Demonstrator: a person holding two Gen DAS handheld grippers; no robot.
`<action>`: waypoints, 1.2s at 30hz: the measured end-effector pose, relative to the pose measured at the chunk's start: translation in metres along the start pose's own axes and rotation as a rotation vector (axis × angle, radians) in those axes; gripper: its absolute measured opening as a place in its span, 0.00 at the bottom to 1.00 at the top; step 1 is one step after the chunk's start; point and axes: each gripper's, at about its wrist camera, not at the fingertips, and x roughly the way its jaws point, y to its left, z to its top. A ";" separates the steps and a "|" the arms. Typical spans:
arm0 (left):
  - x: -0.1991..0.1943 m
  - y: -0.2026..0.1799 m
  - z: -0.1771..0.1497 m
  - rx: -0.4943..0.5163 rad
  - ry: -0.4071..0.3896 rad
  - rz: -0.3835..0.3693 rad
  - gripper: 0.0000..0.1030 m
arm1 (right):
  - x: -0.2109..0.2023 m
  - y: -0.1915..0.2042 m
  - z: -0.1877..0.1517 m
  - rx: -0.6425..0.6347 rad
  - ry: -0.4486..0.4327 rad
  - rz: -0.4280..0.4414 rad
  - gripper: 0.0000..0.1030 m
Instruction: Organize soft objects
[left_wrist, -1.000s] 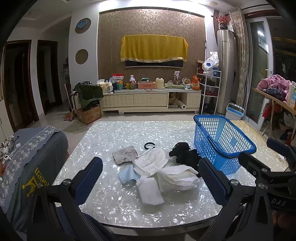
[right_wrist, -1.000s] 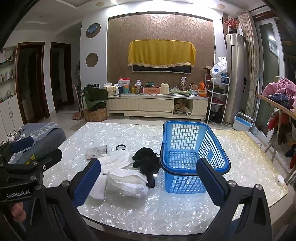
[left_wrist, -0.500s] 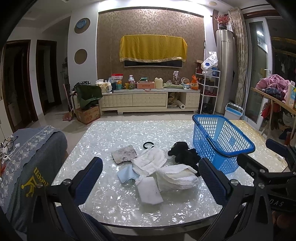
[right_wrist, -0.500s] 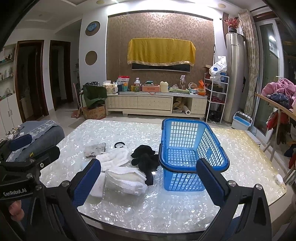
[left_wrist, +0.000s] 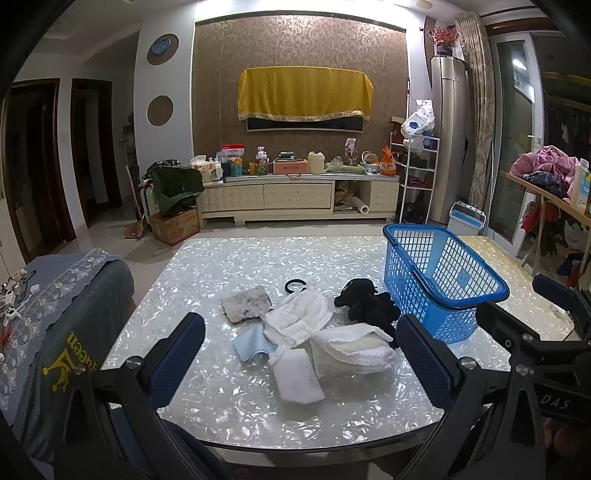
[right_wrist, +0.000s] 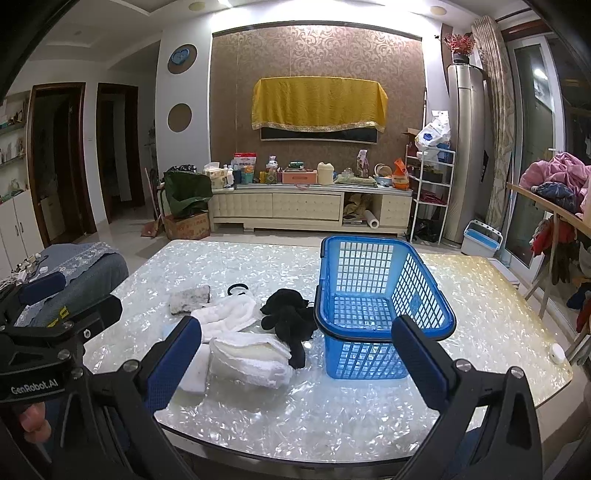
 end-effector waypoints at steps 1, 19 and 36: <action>0.001 0.000 0.000 0.001 0.002 0.002 1.00 | -0.001 0.000 0.000 0.000 0.002 0.002 1.00; 0.001 0.001 -0.001 0.003 0.006 0.002 1.00 | -0.001 0.002 0.003 -0.001 0.007 0.007 1.00; 0.018 0.022 0.021 -0.039 0.069 -0.040 1.00 | 0.016 -0.009 0.018 0.025 0.061 0.038 1.00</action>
